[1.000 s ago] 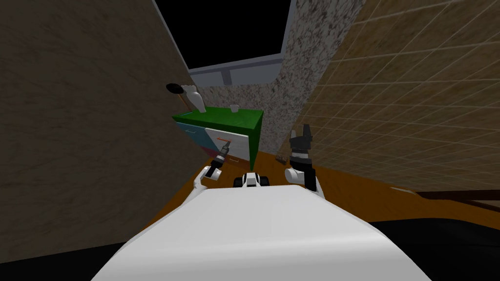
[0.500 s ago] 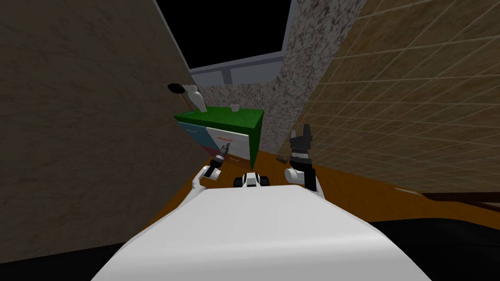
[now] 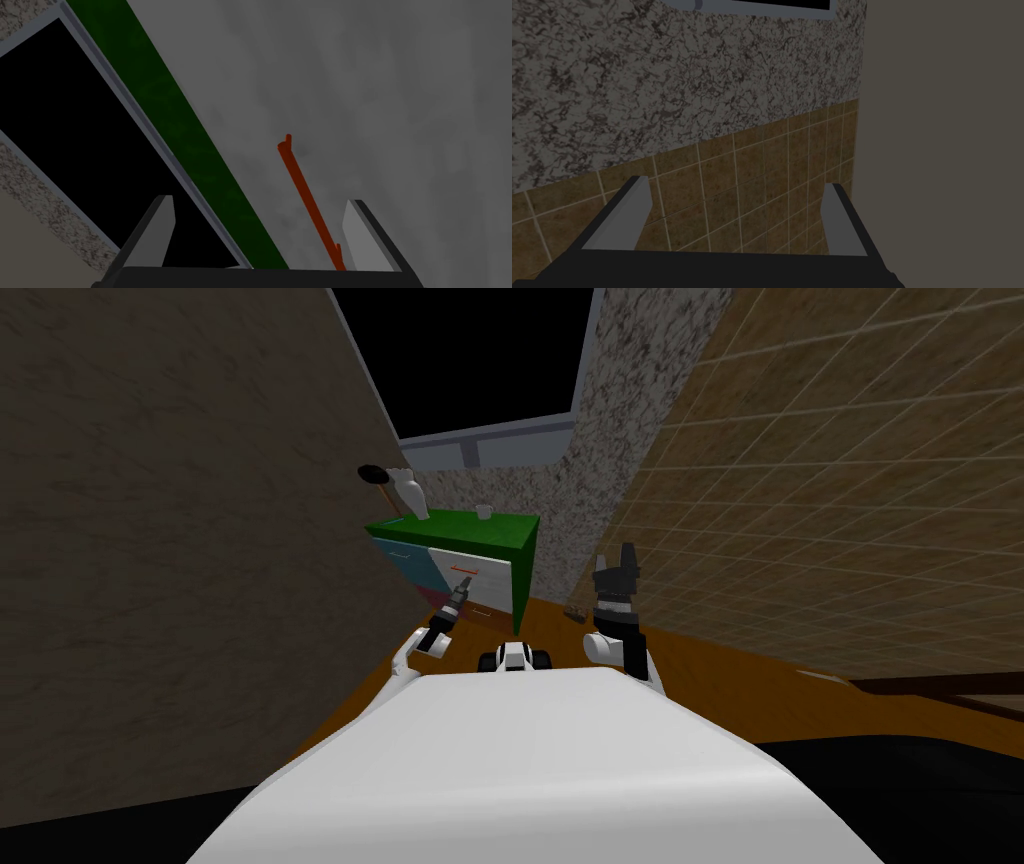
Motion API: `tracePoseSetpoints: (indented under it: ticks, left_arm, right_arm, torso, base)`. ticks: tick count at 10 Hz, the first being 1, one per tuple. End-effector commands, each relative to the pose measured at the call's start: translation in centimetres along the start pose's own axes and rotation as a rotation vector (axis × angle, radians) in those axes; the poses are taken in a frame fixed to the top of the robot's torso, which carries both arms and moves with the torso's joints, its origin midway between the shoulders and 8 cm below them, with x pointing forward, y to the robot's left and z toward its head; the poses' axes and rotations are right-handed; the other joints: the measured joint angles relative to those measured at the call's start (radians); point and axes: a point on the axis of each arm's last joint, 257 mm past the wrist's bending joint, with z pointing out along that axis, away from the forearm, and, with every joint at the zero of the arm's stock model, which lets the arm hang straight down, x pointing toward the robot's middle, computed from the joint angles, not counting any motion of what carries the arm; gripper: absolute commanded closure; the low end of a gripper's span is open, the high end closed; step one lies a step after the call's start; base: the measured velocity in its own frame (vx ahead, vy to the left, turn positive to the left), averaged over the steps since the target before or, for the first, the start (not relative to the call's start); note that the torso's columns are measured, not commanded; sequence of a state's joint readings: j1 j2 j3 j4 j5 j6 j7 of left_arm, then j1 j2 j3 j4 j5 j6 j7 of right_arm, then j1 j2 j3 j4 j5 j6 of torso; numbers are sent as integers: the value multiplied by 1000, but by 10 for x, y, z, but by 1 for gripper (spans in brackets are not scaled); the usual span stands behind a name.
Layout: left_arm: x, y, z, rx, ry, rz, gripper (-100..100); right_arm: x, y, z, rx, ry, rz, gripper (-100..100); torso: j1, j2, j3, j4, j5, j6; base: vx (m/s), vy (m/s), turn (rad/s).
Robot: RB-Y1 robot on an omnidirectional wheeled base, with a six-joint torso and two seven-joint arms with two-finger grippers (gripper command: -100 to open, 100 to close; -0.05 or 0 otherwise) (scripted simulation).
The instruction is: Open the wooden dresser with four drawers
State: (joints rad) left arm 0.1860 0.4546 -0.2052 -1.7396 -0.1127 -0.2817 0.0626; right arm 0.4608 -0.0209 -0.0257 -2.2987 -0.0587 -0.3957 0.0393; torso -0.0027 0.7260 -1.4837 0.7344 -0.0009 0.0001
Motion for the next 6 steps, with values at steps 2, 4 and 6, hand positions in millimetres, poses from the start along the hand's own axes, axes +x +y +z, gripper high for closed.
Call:
tracePoseSetpoints:
  ticks: [2,4,6]
  left_arm:
    - [-7,-5,3,-7,0,10,-100]
    - [-5,-2,3,-5,0,9,100]
    - [-3,-7,-2,0,11,8,100]
  right_arm:
    - [0,0,0,0,0,0,0]
    - [0,0,0,0,0,0,0]
    - [0,0,0,0,0,0,0]
  torso:
    - [4,15,9,4,1,0]
    - [3,17,11,5,1,0]
    - [6,19,12,5,2,-1]
  base:
    - [87,-32,-14]
    - [37,-19,-1]
    - [-126,47,68]
